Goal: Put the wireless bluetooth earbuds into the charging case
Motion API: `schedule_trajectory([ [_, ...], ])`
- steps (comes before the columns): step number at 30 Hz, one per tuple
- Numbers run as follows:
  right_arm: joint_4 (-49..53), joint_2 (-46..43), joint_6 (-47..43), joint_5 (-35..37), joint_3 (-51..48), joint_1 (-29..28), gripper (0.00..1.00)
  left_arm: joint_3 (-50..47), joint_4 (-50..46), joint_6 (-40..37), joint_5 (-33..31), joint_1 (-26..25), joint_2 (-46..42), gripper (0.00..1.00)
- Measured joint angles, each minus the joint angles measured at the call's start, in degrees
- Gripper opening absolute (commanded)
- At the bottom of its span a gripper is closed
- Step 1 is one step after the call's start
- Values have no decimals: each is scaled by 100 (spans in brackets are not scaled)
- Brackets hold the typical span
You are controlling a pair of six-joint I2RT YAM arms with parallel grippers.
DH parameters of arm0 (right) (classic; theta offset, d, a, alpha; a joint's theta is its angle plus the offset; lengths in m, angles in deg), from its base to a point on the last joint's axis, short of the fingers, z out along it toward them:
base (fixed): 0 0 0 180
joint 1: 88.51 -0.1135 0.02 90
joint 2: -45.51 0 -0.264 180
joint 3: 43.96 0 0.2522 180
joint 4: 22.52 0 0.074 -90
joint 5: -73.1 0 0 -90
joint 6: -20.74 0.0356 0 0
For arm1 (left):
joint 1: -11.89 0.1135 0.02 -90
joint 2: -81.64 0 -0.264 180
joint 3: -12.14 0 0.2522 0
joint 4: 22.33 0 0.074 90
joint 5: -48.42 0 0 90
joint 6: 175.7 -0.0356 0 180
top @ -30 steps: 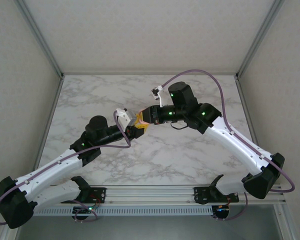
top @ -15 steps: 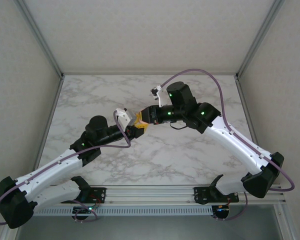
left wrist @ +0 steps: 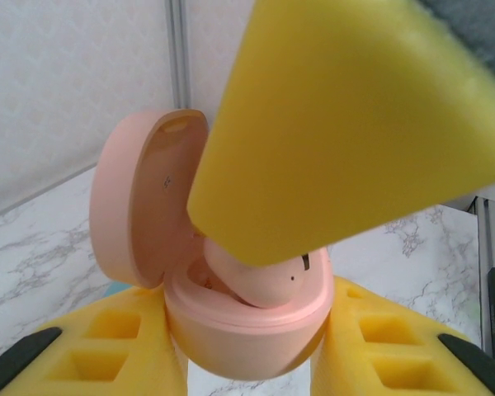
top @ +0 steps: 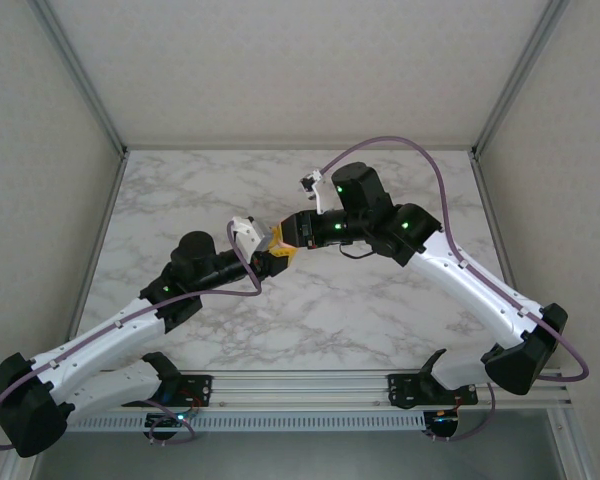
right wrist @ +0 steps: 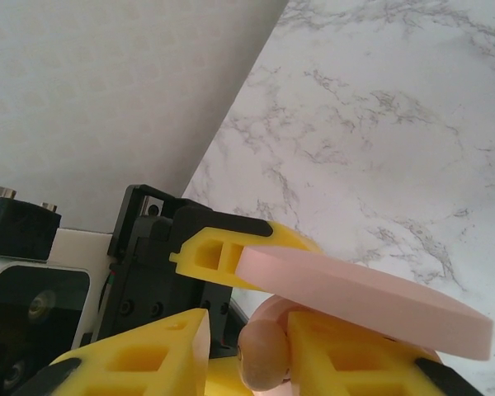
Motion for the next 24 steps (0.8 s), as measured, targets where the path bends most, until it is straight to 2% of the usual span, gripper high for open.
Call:
schedule_trajectory([
  [16,247,-15,2,190,173,-9,38,0,11,-2,0,-22,-17,31],
  [24,247,-328,-42,354,181,-9,37,0,4,-7,0,-31,-70,31],
])
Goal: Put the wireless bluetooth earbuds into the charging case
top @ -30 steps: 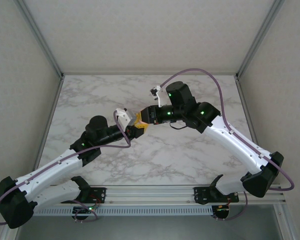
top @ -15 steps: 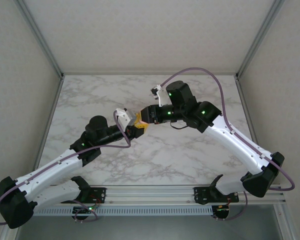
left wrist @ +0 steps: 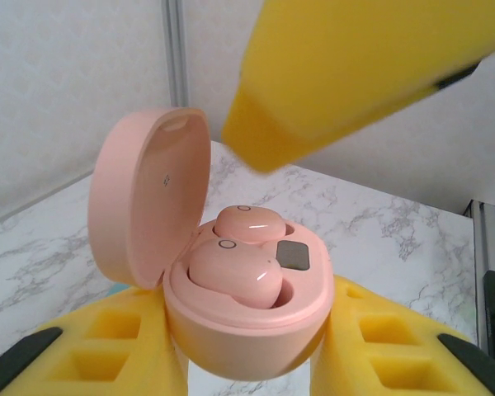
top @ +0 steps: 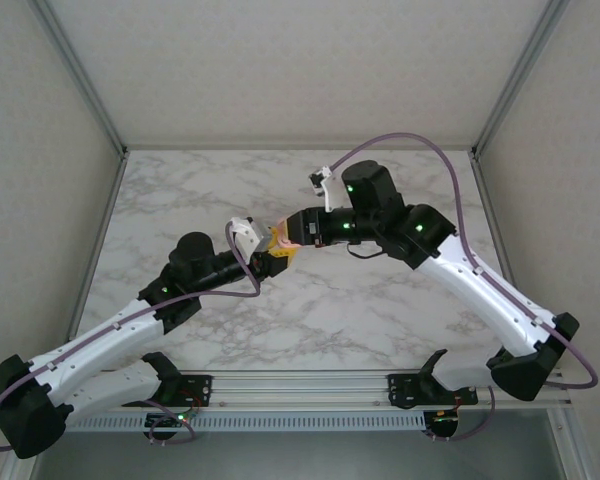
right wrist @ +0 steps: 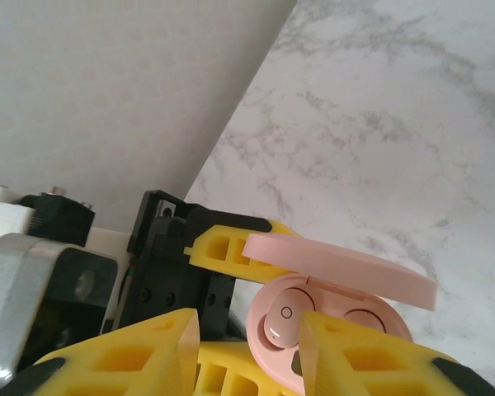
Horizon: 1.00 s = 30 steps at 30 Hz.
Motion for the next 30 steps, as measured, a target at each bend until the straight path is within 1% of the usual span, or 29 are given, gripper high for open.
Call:
schedule_trajectory([
  [4,22,-350,-70,616,0,9,40,0,-7,-20,4,0,-31,31],
  [7,170,-428,-37,1073,66,129,41,0,-22,-24,66,0,-96,30],
  [11,323,-164,87,1202,166,415,46,0,-160,-61,166,-2,-219,31],
  [14,435,205,109,1095,323,444,48,0,-247,-85,201,0,-286,30],
  [20,610,791,101,570,654,444,50,0,-332,-105,236,-2,-297,30],
  [25,682,793,98,208,632,444,52,0,-345,-103,210,-2,-297,30],
  [30,614,496,107,-138,264,444,54,0,-247,-59,146,0,-297,30],
])
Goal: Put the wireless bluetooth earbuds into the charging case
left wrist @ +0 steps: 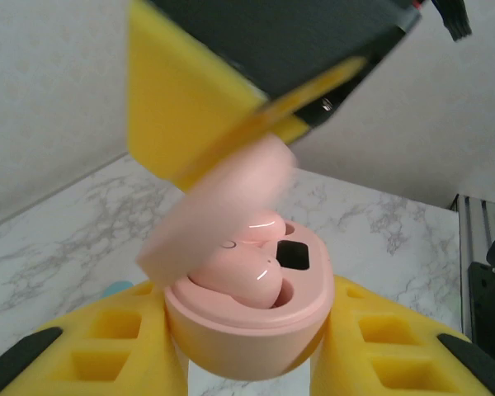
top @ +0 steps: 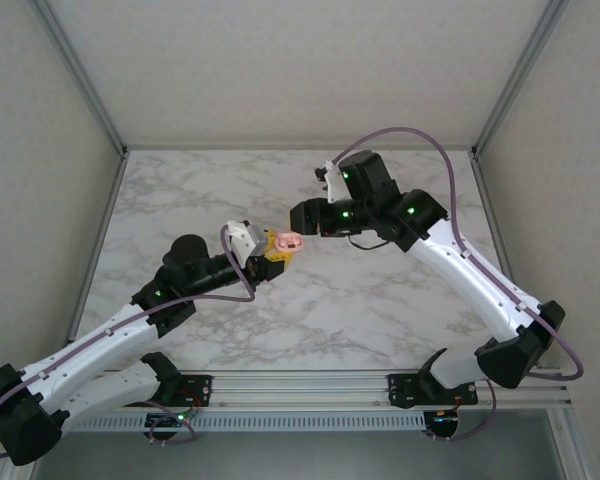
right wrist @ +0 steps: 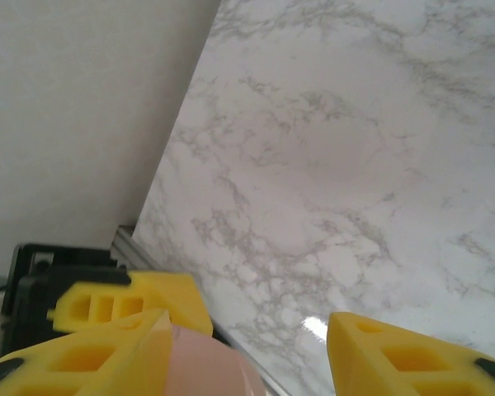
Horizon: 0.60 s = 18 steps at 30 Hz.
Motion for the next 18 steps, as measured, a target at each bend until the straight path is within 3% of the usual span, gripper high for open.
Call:
schedule_trajectory([
  [10,-1631,-866,1088,-1718,-1650,728,62,0,354,177,-13,-2,26,31],
  [18,-2959,-791,2105,-2736,-2052,763,58,2,678,313,28,-2,247,31],
])
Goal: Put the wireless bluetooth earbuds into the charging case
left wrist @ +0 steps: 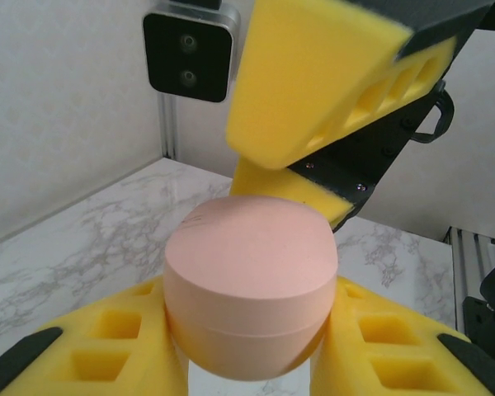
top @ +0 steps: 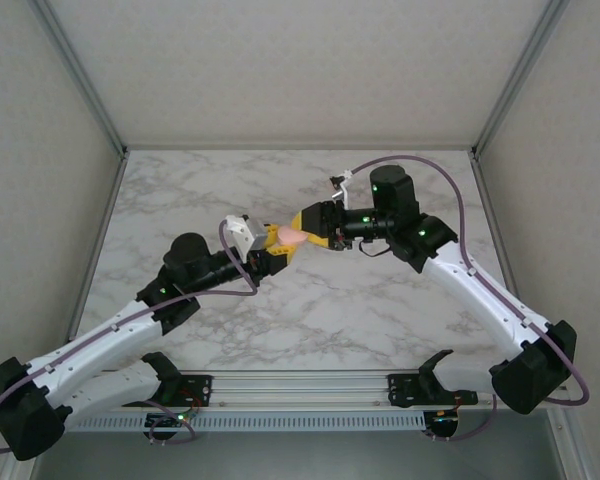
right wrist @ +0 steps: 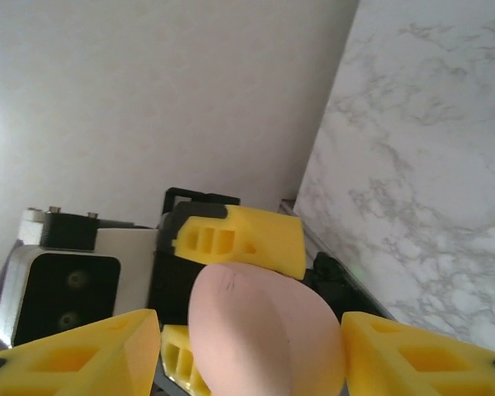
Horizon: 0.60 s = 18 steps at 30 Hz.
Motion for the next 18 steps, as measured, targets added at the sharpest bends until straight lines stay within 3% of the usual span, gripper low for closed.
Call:
schedule_trajectory([
  [10,-592,79,509,-411,-190,22,51,83,175,37,2,0,111,31],
  [18,-811,101,695,-496,-278,48,28,116,175,35,-20,2,111,32],
])
